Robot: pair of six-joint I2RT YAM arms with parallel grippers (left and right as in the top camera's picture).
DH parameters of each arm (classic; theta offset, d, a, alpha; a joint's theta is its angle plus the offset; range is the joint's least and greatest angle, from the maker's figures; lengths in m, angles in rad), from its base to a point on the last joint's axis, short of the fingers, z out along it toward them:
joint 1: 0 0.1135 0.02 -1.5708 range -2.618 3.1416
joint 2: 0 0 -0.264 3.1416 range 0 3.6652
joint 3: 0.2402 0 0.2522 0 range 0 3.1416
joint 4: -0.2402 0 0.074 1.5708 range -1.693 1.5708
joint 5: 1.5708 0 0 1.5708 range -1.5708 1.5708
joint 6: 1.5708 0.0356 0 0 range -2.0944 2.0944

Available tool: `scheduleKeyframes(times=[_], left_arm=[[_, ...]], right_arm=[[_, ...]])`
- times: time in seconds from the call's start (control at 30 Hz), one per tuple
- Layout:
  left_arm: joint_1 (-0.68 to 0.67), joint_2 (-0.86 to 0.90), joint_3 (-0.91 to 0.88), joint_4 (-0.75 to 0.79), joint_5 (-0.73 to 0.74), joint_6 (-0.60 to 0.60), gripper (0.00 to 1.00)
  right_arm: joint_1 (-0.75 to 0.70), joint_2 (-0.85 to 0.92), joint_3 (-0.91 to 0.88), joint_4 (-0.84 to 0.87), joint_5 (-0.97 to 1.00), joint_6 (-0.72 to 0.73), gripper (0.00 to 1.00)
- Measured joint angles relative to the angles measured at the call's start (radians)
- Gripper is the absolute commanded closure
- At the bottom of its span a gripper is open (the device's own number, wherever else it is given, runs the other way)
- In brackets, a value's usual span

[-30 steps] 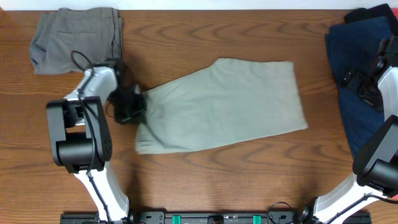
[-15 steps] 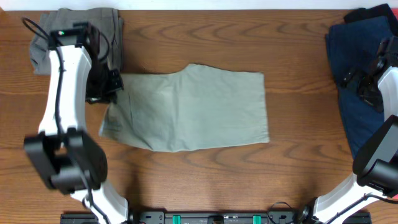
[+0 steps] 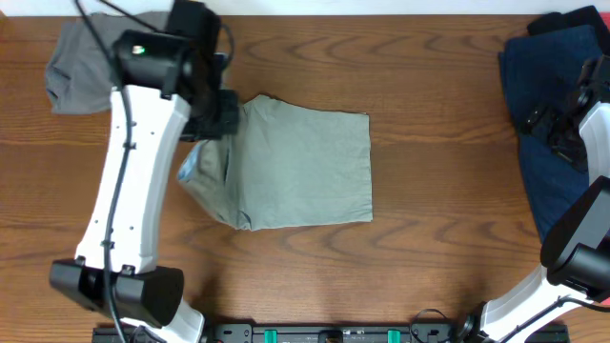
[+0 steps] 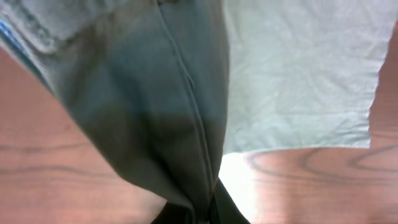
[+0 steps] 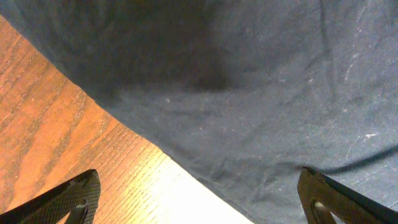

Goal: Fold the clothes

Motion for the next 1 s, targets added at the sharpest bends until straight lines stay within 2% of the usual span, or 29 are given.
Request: scheduleKeyframes(times=[0.47,1.0], left_arm=[[-0.237,0.112,-0.002,0.13,-0.008,-0.108,0.94],[-0.396,0.399,-0.015,0.232,-0.004,-0.176,0.94]], right_arm=[[0.0,0.0,0.0,0.0,0.0,0.0,0.01],[0.0,0.0,0.0,0.0,0.0,0.0,0.01]])
